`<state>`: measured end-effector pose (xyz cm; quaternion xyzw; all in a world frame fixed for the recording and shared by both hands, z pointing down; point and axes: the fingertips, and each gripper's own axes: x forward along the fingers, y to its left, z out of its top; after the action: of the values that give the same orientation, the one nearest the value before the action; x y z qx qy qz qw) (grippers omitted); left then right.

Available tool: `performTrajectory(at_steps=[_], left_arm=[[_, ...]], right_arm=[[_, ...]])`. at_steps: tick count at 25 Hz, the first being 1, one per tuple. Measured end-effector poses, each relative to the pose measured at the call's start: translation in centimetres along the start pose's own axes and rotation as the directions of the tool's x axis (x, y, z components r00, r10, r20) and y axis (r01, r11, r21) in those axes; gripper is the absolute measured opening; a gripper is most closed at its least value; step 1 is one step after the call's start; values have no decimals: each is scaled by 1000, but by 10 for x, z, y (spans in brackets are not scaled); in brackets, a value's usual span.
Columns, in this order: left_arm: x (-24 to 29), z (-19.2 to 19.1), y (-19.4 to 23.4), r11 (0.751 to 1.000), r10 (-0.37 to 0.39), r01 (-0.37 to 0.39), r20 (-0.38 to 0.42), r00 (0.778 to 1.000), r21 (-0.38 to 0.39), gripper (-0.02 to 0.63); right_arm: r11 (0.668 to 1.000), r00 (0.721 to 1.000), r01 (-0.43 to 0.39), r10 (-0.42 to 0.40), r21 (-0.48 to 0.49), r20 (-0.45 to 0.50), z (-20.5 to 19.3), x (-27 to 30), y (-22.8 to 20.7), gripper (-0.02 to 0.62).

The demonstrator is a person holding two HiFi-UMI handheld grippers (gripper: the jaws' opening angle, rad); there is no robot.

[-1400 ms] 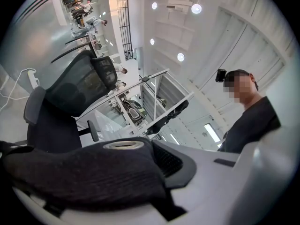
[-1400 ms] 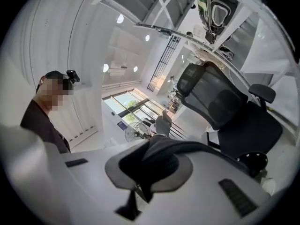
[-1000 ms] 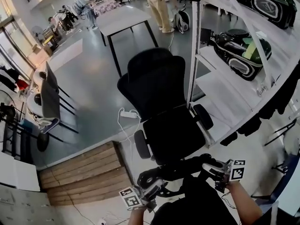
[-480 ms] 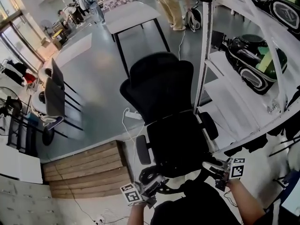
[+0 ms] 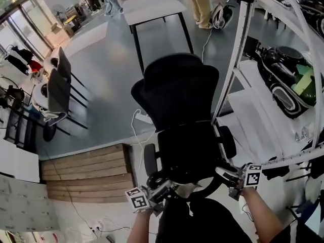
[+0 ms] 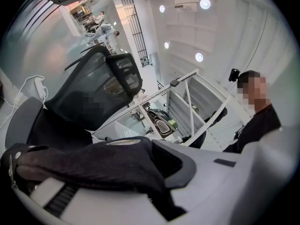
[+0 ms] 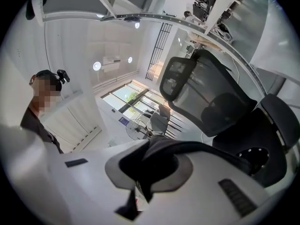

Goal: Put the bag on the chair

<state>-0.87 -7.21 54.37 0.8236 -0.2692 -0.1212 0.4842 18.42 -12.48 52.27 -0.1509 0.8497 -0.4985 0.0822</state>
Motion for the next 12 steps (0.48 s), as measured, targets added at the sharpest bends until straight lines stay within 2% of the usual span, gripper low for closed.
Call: performTrajectory(at_steps=[4, 8, 12], left_arm=[[9, 11, 20, 1000, 0, 0, -7, 1000, -27, 23], [14, 24, 44, 998, -4, 4, -1, 1000, -61, 23], [19, 46, 67, 996, -15, 15, 1, 1000, -91, 23]], right_arm=[[1000, 1000, 16, -16, 15, -13, 17, 18, -23, 18], [999, 1000, 22, -23, 50, 14, 35, 43, -47, 18], [998, 999, 48, -49, 45, 7, 49, 67, -65, 18]])
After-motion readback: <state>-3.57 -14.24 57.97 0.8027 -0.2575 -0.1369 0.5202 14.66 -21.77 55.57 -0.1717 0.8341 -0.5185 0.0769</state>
